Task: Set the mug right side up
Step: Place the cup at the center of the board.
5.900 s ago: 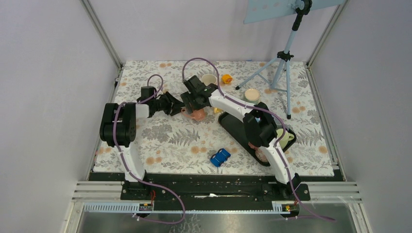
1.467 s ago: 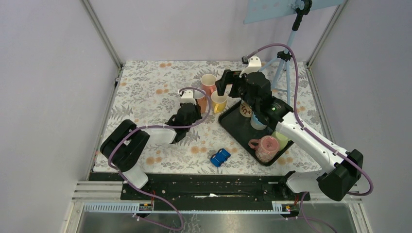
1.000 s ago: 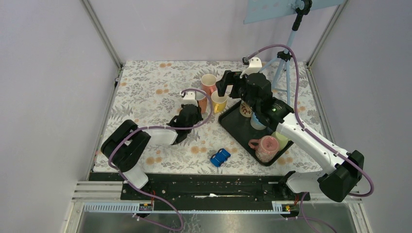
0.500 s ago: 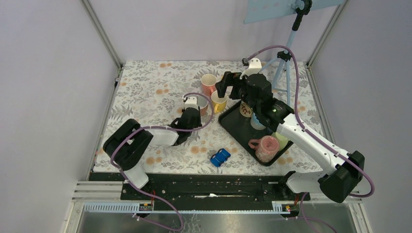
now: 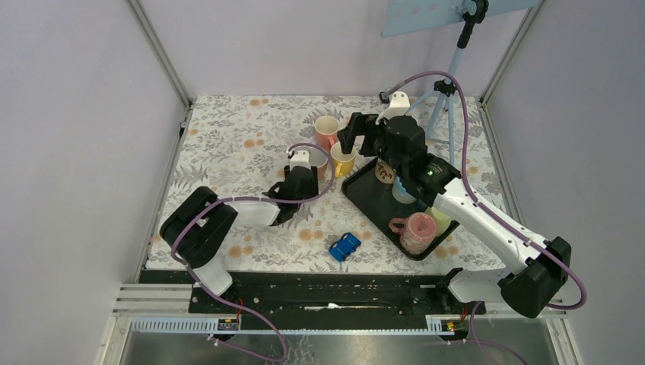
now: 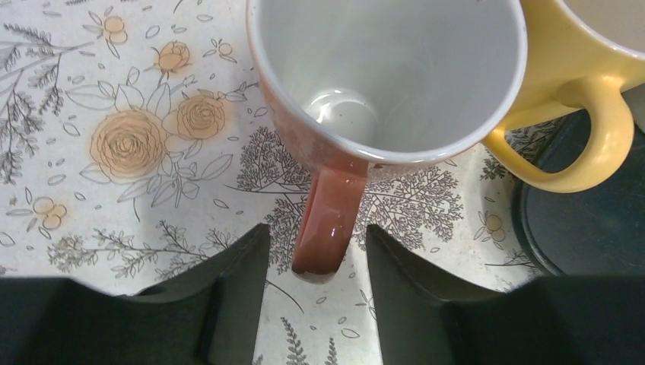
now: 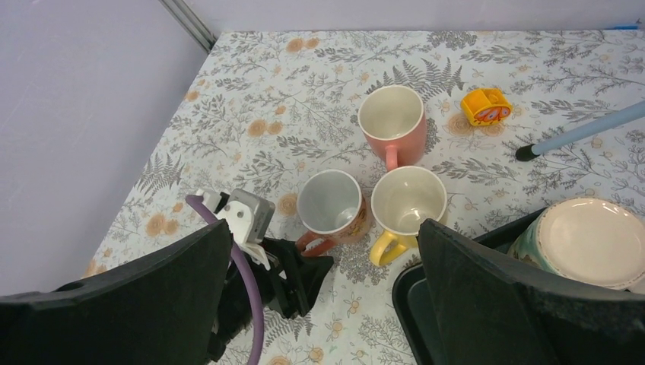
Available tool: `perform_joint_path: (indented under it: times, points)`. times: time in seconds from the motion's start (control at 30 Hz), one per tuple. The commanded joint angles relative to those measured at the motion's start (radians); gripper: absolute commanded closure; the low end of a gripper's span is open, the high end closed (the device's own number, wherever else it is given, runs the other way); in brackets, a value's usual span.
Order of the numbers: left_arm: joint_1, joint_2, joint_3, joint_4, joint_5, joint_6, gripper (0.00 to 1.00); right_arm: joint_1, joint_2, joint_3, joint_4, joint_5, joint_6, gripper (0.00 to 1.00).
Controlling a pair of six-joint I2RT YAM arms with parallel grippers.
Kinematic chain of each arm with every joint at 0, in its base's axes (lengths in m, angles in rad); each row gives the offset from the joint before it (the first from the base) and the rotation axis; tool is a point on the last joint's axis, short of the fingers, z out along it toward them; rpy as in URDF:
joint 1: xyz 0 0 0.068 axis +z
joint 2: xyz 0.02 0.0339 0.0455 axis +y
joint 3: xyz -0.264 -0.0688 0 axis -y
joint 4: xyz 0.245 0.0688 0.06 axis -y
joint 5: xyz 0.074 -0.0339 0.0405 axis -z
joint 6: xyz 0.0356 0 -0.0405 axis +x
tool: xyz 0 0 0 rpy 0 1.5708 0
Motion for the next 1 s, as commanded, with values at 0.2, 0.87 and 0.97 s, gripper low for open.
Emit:
perform_joint_path:
  times: [0.2,0.87,0.97]
  points:
    - [0.012,-0.197,0.13,-0.313,-0.012,-0.069,0.01,-0.005,0.003,0.088,-0.147,0.005,0.091,0.0]
    - [-0.06,-0.199,0.187,-0.106,0.755,0.172,0.01,-0.005,-0.251,0.126,-0.727,0.258,0.316,0.0]
    - [-0.085,-0.12,0.216,-0.007,0.954,0.265,0.01,-0.005,-0.272,0.161,-0.726,0.26,0.287,0.0]
